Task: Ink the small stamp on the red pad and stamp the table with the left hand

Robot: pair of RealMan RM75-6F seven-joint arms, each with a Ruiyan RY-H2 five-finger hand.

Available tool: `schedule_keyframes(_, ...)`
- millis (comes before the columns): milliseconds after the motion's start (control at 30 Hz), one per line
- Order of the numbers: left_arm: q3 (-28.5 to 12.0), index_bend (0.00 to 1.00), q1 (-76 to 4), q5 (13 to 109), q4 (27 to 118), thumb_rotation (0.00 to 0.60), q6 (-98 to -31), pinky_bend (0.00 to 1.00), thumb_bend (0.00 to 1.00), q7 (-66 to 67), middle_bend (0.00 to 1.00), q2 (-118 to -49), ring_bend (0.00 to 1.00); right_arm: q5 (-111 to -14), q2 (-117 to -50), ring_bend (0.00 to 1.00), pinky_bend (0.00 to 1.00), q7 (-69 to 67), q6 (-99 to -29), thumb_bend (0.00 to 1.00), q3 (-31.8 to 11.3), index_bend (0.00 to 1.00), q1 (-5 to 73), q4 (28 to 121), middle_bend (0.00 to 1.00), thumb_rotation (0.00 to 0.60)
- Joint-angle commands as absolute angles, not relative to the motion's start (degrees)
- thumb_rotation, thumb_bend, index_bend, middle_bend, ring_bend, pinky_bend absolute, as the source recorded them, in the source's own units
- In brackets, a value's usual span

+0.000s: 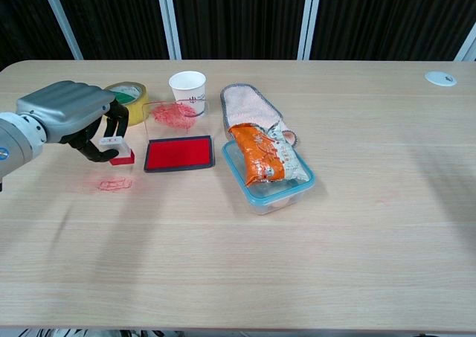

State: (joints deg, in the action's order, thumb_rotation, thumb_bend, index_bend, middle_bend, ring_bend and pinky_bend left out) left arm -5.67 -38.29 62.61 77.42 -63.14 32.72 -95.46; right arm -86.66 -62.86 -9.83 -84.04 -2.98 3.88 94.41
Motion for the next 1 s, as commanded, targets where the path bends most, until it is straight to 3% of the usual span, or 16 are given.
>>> schedule_keyframes(33, -7.40, 0.74, -39.39, 63.87, 75.83, 0.600, -61.04, 0.64, 0.49, 28.84, 0.72, -96.47, 0.58, -86.61, -62.83, 0.00, 0.18, -9.92, -84.04, 0.14, -3.00, 0.00, 3.88, 94.41, 0.00, 0.600)
schedule_keyframes(567, -12.04, 0.74, -46.51, 56.93, 72.91, 0.600, -48.71, 0.64, 0.51, 28.96, 0.72, -95.89, 0.58, -86.28, -62.51, 0.00, 0.18, -10.56, -83.59, 0.14, -3.03, 0.00, 3.95, 94.63, 0.00, 0.600)
schedule_keyframes(1000, -12.28, 0.75, -49.93, 51.00, 70.60, 0.600, -44.81, 0.64, 0.51, 31.32, 0.73, -95.61, 0.58, -85.93, -62.31, 0.00, 0.18, -10.70, -83.24, 0.14, -3.04, 0.00, 3.98, 94.94, 0.00, 0.600)
